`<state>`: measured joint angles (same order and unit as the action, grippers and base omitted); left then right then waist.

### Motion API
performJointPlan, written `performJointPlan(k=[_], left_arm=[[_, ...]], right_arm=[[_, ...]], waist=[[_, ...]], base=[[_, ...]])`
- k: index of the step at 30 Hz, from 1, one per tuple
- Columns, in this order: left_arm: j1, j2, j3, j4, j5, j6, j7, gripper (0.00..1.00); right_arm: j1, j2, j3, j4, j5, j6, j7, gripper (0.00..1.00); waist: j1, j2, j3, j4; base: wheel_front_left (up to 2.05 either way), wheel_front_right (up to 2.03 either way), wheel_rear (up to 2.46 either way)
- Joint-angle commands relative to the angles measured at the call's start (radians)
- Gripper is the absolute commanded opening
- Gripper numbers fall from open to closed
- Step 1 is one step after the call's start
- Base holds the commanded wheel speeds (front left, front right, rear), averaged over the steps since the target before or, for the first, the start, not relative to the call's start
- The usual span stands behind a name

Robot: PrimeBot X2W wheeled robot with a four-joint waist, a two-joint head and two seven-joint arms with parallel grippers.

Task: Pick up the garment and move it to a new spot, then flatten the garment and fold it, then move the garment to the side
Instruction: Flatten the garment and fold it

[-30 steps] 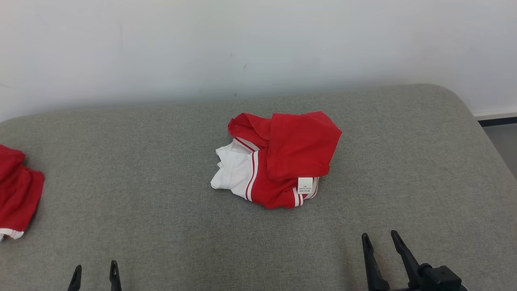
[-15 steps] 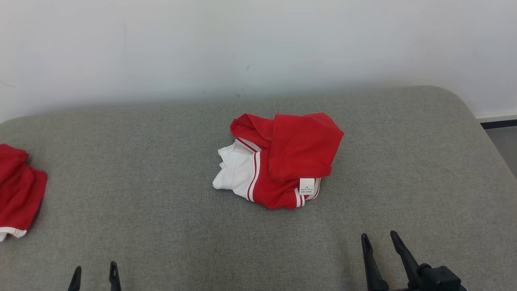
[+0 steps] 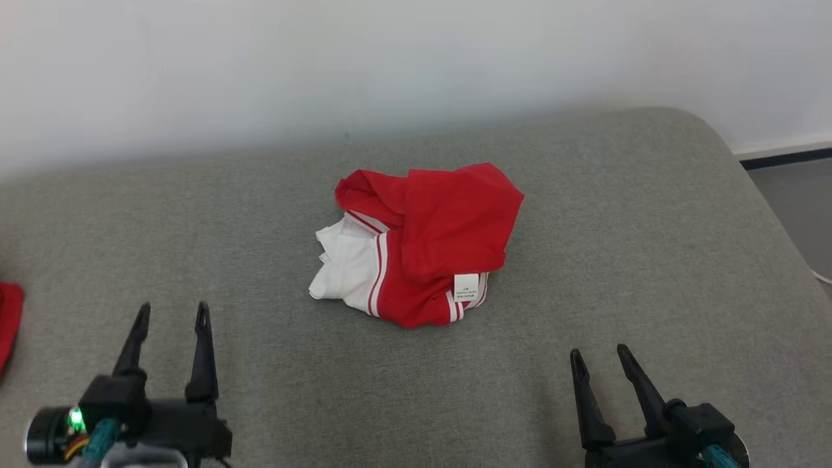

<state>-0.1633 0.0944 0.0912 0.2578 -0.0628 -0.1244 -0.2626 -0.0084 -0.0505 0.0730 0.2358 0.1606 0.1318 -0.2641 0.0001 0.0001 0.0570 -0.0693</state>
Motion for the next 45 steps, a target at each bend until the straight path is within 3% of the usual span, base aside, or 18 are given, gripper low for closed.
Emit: performJointPlan(k=[1, 13, 20, 25, 26, 27, 28, 36, 45], left_arm=[[-0.048, 0.012, -0.018, 0.022, -0.004, -0.005, -0.003, 1.0], [-0.363, 0.144, -0.252, 0.371, -0.114, -0.004, -0.003, 1.0], [-0.453, 0.171, -0.364, 0.562, -0.201, -0.004, -0.003, 1.0], [-0.477, 0.171, -0.409, 0.621, -0.24, -0.005, -0.003, 1.0], [-0.482, 0.173, -0.418, 0.626, -0.248, -0.004, -0.003, 0.69], [-0.483, 0.172, -0.43, 0.628, -0.256, -0.004, -0.003, 0.14], [-0.485, 0.172, -0.442, 0.619, -0.259, -0.005, -0.003, 0.0], [-0.458, 0.183, -0.444, 0.484, -0.248, -0.004, -0.003, 0.0], [-0.251, 0.196, -0.361, 0.135, -0.156, 0.001, -0.003, 0.0]], right_arm=[[-0.017, 0.0, 0.002, -0.004, 0.008, -0.002, -0.001, 1.0], [-0.084, 0.001, 0.015, -0.011, 0.066, -0.002, -0.001, 1.0], [-0.102, 0.001, 0.019, -0.009, 0.085, -0.002, -0.001, 1.0], [-0.103, 0.001, 0.013, -0.008, 0.087, -0.002, -0.001, 1.0], [-0.103, 0.001, 0.011, -0.009, 0.087, -0.002, -0.001, 1.0], [-0.102, 0.001, 0.009, -0.009, 0.085, -0.002, -0.001, 1.0], [-0.101, 0.001, 0.009, -0.01, 0.083, -0.002, -0.001, 1.0], [-0.068, 0.0, 0.008, -0.004, 0.068, -0.002, -0.001, 1.0], [-0.022, 0.0, -0.012, 0.0, 0.045, -0.002, -0.001, 1.0]], waist=[[-0.0001, -0.0001, 0.054, -0.061], [-0.0001, -0.0001, 0.174, -0.215], [-0.0001, -0.0001, 0.198, -0.243], [-0.0001, -0.0001, 0.197, -0.241], [-0.0001, -0.0001, 0.196, -0.24], [-0.0001, -0.0001, 0.192, -0.236], [-0.0001, -0.0001, 0.19, -0.233], [-0.0001, -0.0001, 0.148, -0.184], [-0.0001, -0.0001, 0.086, -0.059]], base=[[0.0, 0.0, 0.0], [0.0, 0.0, 0.0], [0.0, 0.0, 0.0], [0.0, 0.0, 0.0], [0.0, 0.0, 0.0], [0.0, 0.0, 0.0], [0.0, 0.0, 0.0], [0.0, 0.0, 0.0], [0.0, 0.0, 0.0]])
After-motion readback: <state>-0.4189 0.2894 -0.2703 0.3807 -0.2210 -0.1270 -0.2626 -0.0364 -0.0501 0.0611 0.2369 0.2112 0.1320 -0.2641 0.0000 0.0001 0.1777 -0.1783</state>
